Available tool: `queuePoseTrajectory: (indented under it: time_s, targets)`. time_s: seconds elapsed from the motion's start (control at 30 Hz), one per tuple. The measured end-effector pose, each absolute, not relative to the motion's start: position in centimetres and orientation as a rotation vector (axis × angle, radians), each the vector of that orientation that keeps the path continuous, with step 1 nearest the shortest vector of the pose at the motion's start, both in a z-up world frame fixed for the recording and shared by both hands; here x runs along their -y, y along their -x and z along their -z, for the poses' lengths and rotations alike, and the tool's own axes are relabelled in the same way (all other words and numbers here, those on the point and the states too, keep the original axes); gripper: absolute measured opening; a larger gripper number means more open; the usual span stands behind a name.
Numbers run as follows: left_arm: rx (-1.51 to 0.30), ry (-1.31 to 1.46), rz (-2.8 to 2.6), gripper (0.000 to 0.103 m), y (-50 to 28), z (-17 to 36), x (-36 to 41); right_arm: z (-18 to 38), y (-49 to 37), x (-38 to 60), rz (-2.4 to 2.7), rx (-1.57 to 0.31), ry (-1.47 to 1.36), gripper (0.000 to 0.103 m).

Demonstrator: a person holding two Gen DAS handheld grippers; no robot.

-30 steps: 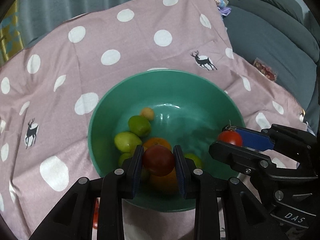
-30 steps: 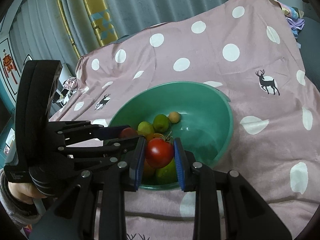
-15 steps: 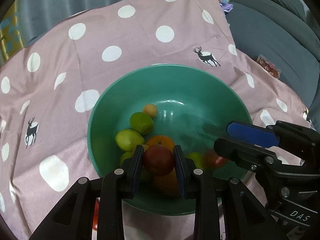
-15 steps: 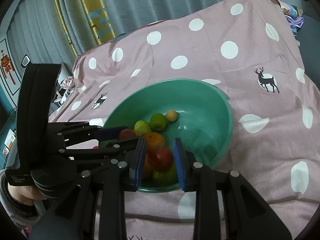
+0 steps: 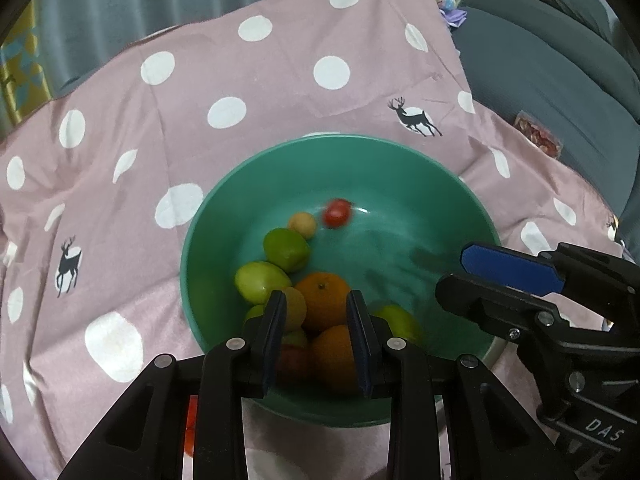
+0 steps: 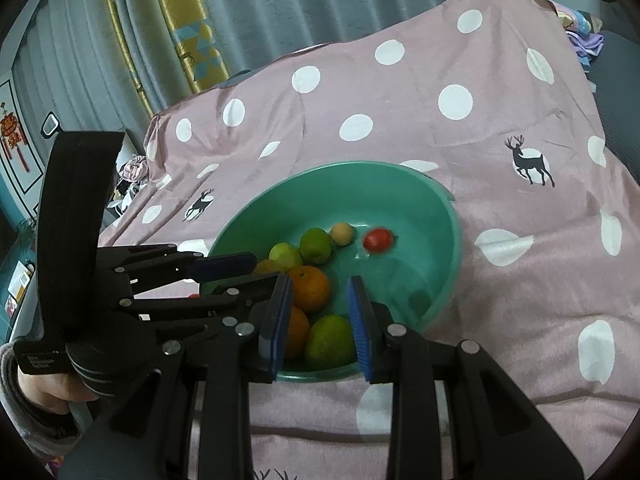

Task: Organize fruits
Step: 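Lower both held tomatoes into the teal bowl and open both tools, then move both tools back toward the remaining red tomatoes on the sheet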

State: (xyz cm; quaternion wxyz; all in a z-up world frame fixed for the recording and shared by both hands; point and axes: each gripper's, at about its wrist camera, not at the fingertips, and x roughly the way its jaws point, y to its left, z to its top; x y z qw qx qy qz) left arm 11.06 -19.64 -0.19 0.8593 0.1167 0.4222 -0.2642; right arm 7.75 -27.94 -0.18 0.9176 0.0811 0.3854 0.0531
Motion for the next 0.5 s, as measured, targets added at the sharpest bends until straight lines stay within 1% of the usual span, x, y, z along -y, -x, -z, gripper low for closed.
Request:
queuePoseTrajectory:
  time_s: [0.03, 0.1, 0.2, 0.27, 0.3, 0.33, 0.37, 0.4, 0.5]
  targets:
    - [-0.885, -0.247, 0.554, 0.034, -11.0, 0.1, 19.6, 0.0, -7.6, 28.1, -0.105, -0.788, -0.171, 0.031]
    - [-0.877, -0.245, 0.546, 0.055, -10.7, -0.3, 19.4, -0.2, -7.4, 28.2, -0.098, -0.784, -0.181, 0.034]
    - [-0.859, -0.226, 0.539, 0.065, -10.2, -1.0, 18.9, -0.5, -6.8, 28.5, -0.086, -0.772, -0.198, 0.041]
    - [-0.852, -0.214, 0.535, 0.068, -9.9, -1.4, 18.5, -0.9, -6.3, 28.6, -0.080, -0.765, -0.207, 0.046]
    - [-0.847, -0.208, 0.533, 0.072, -9.6, -1.7, 18.3, -1.0, -6.1, 28.6, -0.079, -0.762, -0.211, 0.048]
    - [-0.838, -0.199, 0.533, 0.076, -9.3, -2.1, 17.9, -1.1, -5.8, 28.7, -0.078, -0.758, -0.217, 0.051]
    - [-0.832, -0.191, 0.532, 0.083, -9.1, -2.4, 17.7, -1.3, -5.5, 28.7, -0.077, -0.752, -0.227, 0.056]
    - [-0.822, -0.176, 0.532, 0.087, -8.8, -2.8, 17.3, -1.5, -5.2, 28.8, -0.077, -0.746, -0.239, 0.058]
    - [-0.811, -0.133, 0.543, 0.090, -8.2, -3.7, 15.9, -1.9, -4.3, 29.0, -0.083, -0.730, -0.273, 0.061]
